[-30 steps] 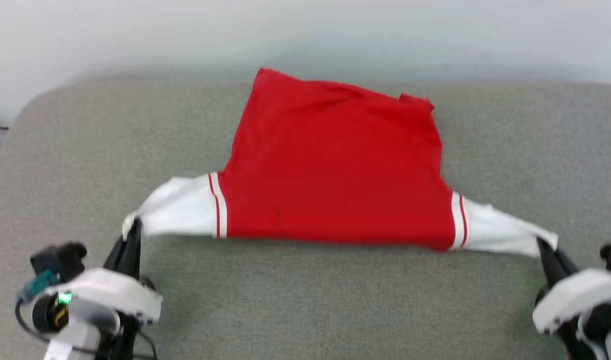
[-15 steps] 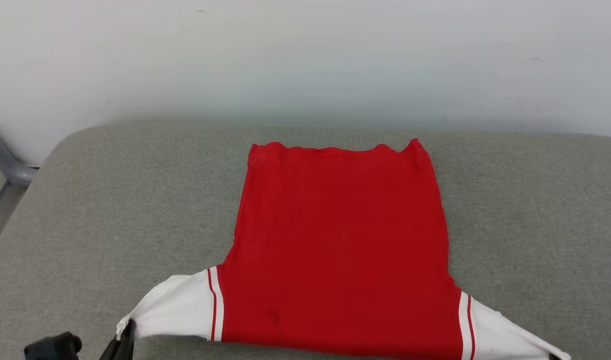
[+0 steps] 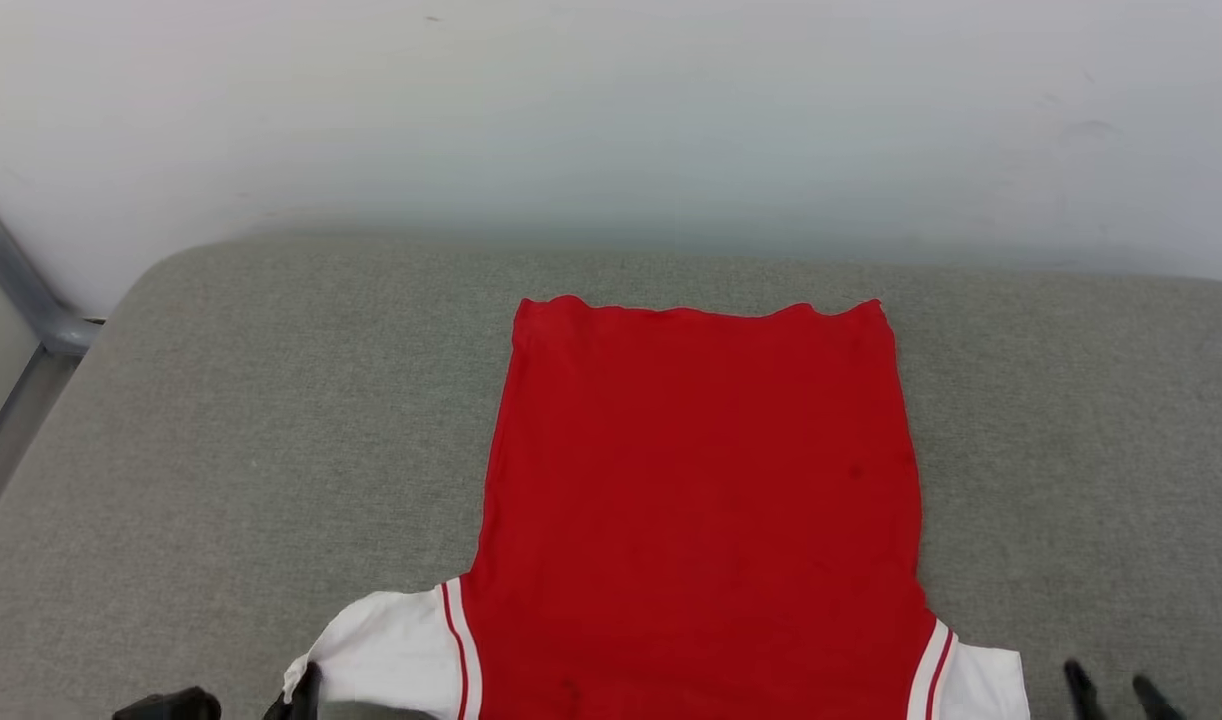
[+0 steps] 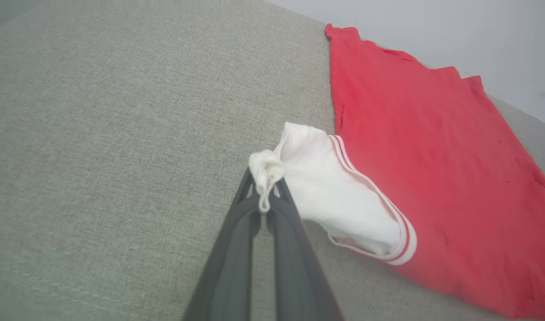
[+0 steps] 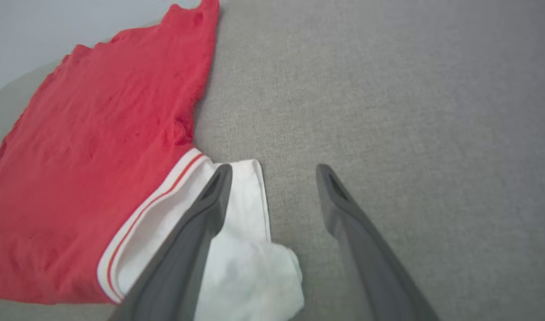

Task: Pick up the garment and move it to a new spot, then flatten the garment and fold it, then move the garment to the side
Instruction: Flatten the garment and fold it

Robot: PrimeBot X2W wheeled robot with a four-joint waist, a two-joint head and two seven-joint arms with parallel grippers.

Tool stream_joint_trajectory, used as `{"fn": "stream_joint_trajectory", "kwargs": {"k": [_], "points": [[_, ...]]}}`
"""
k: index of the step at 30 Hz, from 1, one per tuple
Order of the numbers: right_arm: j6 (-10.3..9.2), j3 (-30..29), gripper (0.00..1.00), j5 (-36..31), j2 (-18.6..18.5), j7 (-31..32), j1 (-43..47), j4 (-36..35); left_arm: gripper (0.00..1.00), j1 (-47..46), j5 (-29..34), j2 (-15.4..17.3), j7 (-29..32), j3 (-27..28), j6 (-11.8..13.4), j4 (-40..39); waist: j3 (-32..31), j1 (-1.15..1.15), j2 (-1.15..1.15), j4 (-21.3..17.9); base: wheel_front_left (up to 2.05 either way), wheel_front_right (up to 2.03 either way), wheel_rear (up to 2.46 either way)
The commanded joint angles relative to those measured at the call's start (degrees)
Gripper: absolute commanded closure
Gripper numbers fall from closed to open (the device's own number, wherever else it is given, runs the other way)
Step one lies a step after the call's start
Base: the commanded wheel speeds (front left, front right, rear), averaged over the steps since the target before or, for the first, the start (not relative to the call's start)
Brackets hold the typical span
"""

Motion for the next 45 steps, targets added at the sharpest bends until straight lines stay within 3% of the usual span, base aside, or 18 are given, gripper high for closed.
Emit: {"fn": "stream_joint_trajectory", "kwargs": {"k": [1,9,15,23,29,36,41,43,45], "points": [[-0.04,-0.21,0.0,-0.2,0.03,-2.3,-2.41,-0.09,1.0,-1.56,0.74,0.03,-0.36,-0.5,-0.26,-0.01,0.43,0.0,-0.01,0.56,0.0,0.0,0.0],[-0.04,0.03,0.0,-2.16,-4.24,-8.54,-18.75,7.06,1.0,-6.19,3.06,-0.47,-1.76,-2.16,-0.79,-1.96,5.06,0.0,-0.01,3.04,0.0,0.0,0.0],[-0.04,2.04,0.0,-2.9,-8.84,-6.4,-36.09,17.69,1.0,-11.64,4.45,-1.82,-3.46,-3.6,-2.3,-3.01,11.34,0.0,-0.01,5.7,0.0,0.0,0.0],[-0.04,5.01,0.0,-4.53,-13.61,5.07,-58.97,34.61,1.0,-18.88,4.92,-4.18,-5.8,-5.32,-5.02,-2.56,19.84,0.0,-0.01,9.58,0.0,0.0,0.0],[-0.04,5.12,0.0,-8.43,-14.87,14.25,-71.73,44.86,1.0,-22.86,4.82,-5.53,-7.35,-6.25,-7.06,-1.55,25.12,0.0,-0.01,11.61,0.0,0.0,0.0],[-0.04,6.49,0.0,-13.39,-14.05,18.71,-79.42,52.72,1.0,-25.89,4.56,-6.79,-8.58,-6.99,-8.71,0.09,29.22,0.0,-0.01,12.63,0.0,0.0,0.0],[-0.01,9.27,0.0,-14.69,-13.44,27.46,-77.57,61.51,1.0,-27.03,4.53,-7.34,-9.08,-7.36,-9.28,1.62,29.54,0.0,-0.01,12.93,0.0,0.0,0.0],[-0.01,8.99,1.0,-14.51,-13.55,30.29,-76.88,64.2,1.0,-27.19,4.55,-7.63,-9.33,-7.47,-9.41,2.11,29.44,0.0,-0.01,13.15,0.0,0.0,0.0],[-0.02,8.62,1.0,-14.62,-13.75,31.51,-77.03,65.61,1.0,-27.23,4.64,-7.86,-9.56,-7.65,-9.51,2.44,29.25,0.0,-0.01,13.35,0.0,0.0,0.0]]}}
